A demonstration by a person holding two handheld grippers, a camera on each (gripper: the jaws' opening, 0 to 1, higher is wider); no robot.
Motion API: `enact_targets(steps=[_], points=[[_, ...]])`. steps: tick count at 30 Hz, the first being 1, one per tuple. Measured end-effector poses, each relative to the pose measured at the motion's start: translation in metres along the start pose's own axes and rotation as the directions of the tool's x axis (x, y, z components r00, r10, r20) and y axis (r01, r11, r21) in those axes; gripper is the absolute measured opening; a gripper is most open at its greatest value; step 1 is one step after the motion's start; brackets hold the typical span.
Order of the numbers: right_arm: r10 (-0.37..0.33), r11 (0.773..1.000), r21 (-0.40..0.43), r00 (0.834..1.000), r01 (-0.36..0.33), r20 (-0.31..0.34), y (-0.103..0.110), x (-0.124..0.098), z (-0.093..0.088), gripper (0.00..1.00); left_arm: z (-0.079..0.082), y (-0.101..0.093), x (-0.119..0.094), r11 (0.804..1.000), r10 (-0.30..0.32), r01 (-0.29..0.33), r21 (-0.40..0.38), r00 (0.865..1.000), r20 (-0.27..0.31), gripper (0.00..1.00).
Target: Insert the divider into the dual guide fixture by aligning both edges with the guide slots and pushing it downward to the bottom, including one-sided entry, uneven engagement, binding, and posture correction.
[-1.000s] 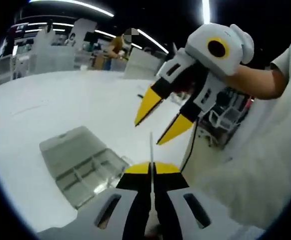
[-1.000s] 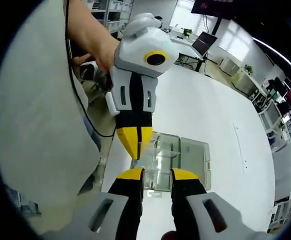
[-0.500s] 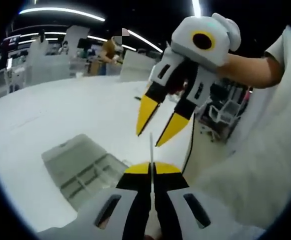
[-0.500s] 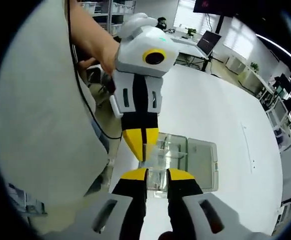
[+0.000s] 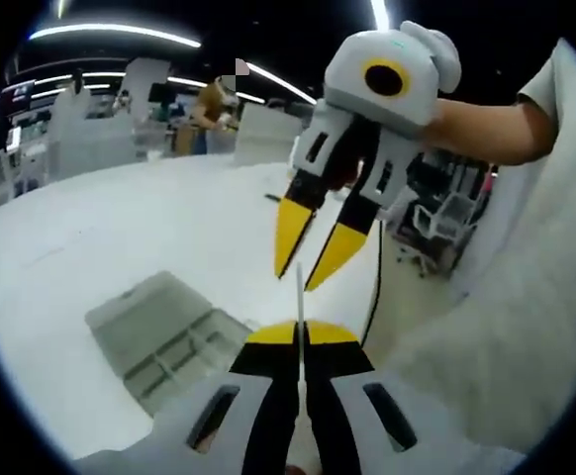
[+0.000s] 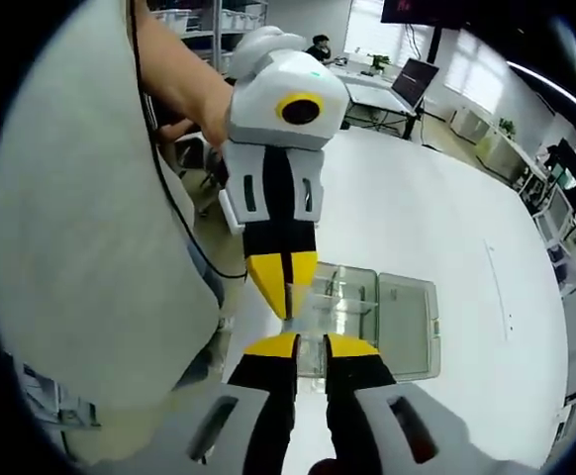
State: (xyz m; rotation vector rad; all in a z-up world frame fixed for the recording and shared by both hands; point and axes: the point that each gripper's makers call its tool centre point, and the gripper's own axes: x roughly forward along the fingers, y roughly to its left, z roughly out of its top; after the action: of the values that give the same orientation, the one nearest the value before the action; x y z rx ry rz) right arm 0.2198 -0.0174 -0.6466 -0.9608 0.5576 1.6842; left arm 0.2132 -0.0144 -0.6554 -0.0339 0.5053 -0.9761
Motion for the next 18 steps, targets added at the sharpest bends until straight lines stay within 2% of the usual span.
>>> enact_targets(steps=[18], points=[[0.059, 0.998, -0.025, 0.998, -0.059, -0.002, 0.0076, 0.0017, 0.0067, 0.01, -0.0023, -0.0016, 0.0008, 0.995, 0.008, -0.005, 0.098, 1.0, -0.028, 0.0]])
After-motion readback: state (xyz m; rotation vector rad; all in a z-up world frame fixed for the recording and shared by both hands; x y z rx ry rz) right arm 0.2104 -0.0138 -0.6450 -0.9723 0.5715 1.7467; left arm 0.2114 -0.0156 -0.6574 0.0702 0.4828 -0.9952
